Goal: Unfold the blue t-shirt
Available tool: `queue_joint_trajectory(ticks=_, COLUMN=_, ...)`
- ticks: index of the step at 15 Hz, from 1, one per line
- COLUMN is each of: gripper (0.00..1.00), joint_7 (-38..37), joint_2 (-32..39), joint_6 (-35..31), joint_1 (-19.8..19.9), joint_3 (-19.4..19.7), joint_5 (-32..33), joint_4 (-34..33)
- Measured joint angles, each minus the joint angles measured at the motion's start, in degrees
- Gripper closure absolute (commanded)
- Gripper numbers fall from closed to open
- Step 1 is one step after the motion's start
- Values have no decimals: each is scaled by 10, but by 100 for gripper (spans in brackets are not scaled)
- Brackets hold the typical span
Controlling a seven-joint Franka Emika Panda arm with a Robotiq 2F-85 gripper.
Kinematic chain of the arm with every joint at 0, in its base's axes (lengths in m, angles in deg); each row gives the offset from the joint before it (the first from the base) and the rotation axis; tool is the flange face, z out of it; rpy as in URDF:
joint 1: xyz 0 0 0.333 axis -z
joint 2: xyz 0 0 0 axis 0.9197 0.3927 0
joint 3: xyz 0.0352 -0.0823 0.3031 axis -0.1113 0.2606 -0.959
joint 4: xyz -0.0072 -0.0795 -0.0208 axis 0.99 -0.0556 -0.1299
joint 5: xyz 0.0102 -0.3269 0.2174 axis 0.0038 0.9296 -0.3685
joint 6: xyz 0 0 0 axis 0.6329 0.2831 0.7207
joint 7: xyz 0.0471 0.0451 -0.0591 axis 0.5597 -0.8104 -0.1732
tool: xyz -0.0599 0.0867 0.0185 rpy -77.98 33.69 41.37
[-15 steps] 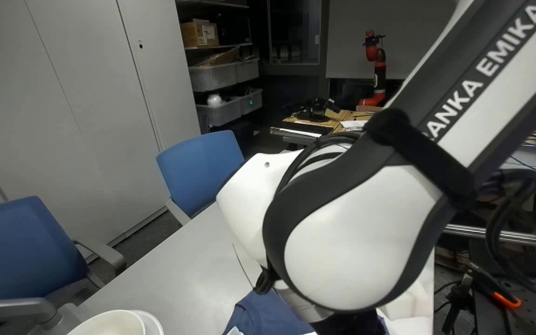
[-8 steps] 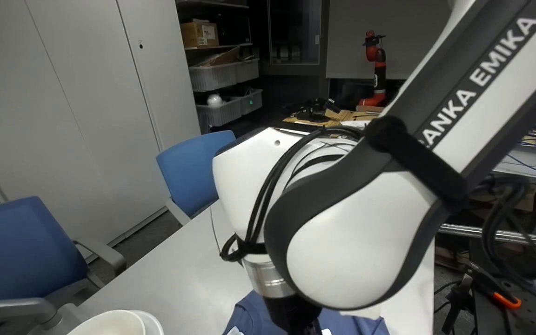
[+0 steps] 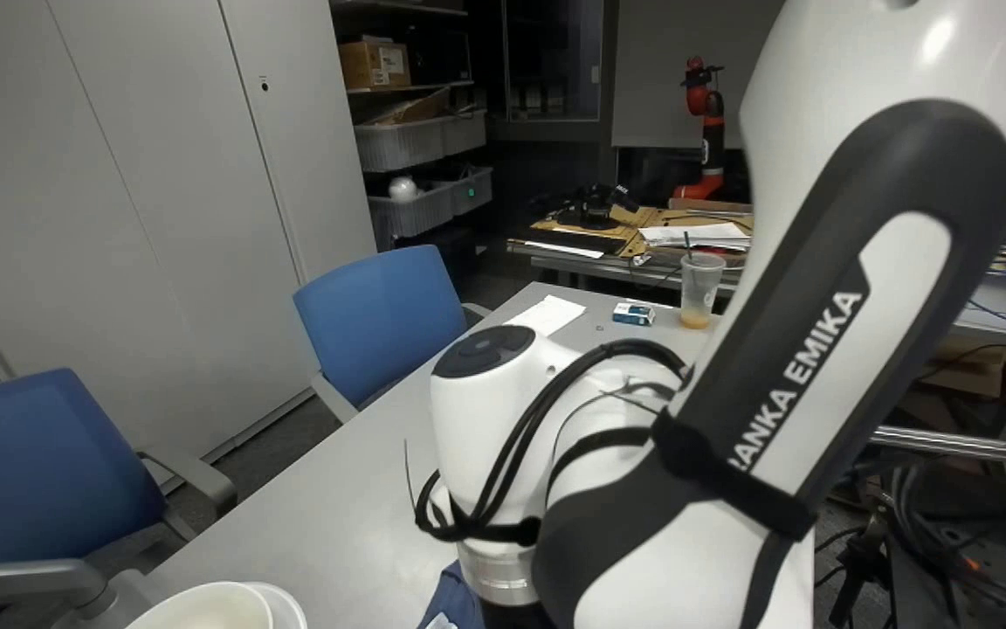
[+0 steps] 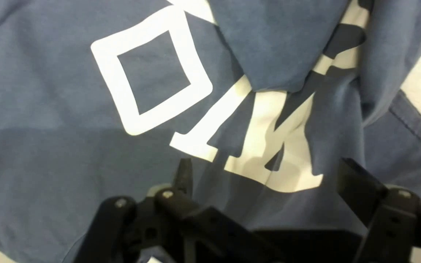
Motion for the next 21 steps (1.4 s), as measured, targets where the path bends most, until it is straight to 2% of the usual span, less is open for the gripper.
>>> queue_joint_trajectory(ticks=3, gripper=0, joint_7=-23, joint_2=44, joint_6=-48, joint_1=-10, joint_3=25, joint_5=28, joint_4=-21)
queue_joint_trajectory(ticks=7, gripper=0, joint_7=-45, joint_2=88, joint_6=-73, joint_1=-25, joint_3=58, joint_5=49, joint_4=-63)
queue_joint_trajectory(ticks=12, gripper=0, joint_7=-68, joint_2=134, joint_6=-74, joint_1=-38, joint_3=86, joint_5=51, joint_4=-116)
queue_joint_trajectory(ticks=21, gripper=0, joint_7=-105, joint_2=180, joint_6=-56, joint_1=-27, joint_3=107, joint_5=46, joint_4=-185)
